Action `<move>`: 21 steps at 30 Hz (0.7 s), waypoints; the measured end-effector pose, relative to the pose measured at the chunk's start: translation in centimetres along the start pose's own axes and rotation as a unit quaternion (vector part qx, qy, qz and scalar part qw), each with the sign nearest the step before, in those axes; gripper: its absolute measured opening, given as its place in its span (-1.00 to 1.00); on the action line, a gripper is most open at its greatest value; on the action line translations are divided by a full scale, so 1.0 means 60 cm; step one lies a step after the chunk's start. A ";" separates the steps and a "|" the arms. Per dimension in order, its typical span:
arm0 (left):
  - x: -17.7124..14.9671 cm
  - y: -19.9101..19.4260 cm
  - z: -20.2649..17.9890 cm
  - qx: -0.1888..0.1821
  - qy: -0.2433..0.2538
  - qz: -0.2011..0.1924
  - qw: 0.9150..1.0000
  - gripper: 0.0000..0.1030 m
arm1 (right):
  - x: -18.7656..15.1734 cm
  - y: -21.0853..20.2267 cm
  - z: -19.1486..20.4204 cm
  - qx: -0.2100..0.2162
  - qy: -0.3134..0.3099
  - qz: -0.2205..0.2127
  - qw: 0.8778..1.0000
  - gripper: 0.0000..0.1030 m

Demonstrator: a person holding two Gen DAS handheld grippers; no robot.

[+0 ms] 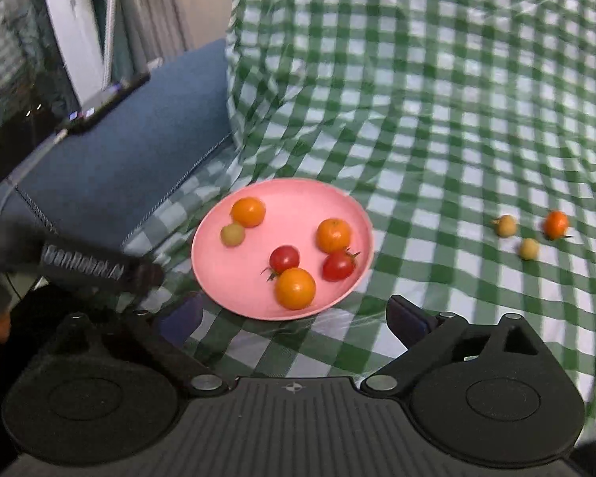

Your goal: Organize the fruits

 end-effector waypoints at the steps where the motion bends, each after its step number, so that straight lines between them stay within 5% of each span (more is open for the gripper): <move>1: -0.006 -0.009 0.001 0.002 -0.002 -0.003 1.000 1.00 | 0.000 -0.010 -0.002 -0.008 0.006 -0.005 1.000 0.94; 21: -0.073 -0.175 0.007 0.004 -0.005 -0.105 0.994 1.00 | -0.016 -0.182 0.017 -0.046 -0.010 -0.123 0.991 0.98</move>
Point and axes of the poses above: each gripper's, at about its wrist camera, not at the fingertips, and y roughly the way its jaws point, z to its left, x to its top, the point moved 2 cm from there along y, roughly the way its jaws point, and after that the axes turned 5 degrees about -y, right-handed, at the moved point
